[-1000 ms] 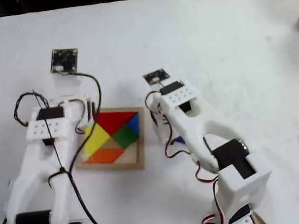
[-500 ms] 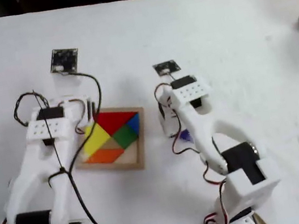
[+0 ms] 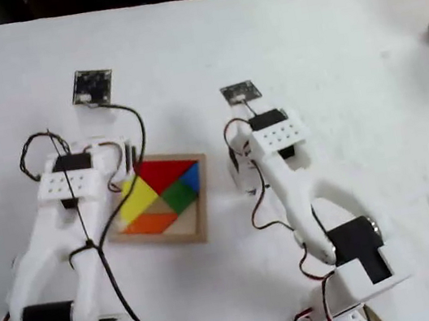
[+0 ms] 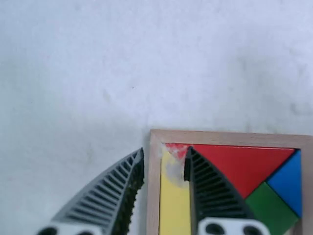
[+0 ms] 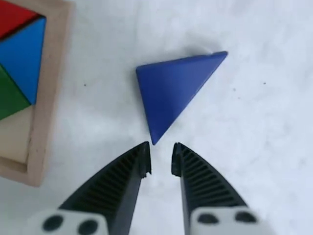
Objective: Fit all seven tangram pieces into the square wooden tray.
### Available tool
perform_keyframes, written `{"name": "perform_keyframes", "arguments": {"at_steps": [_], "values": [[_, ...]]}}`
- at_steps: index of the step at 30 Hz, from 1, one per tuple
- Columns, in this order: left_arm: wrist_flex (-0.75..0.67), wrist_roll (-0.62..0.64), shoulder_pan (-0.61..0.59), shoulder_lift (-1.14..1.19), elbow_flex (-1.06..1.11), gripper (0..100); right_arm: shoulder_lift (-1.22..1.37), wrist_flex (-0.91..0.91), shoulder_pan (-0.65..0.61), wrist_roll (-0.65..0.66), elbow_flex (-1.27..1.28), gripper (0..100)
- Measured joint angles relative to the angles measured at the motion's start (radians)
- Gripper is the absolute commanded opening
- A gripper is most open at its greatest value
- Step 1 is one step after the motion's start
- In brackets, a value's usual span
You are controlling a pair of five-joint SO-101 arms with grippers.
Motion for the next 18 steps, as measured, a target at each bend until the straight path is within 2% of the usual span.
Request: {"name": "perform_keyframes", "arguments": {"at_steps": [3,8,11,13,18], "values": [[0.000,0.000,0.000,0.000,0.000,15,0.000,-0.072,-0.002,-0.087,0.002,12.4],[0.000,0.000,0.000,0.000,0.000,15,0.000,-0.163,0.000,-0.245,0.006,30.0],[0.000,0.000,0.000,0.000,0.000,15,0.015,-0.204,0.000,-0.373,0.011,36.8],[0.000,0.000,0.000,0.000,0.000,15,0.048,-0.232,0.003,-0.439,0.011,36.8],[0.000,0.000,0.000,0.000,0.000,15,0.130,-0.262,-0.032,-0.471,-0.014,32.0]]}}
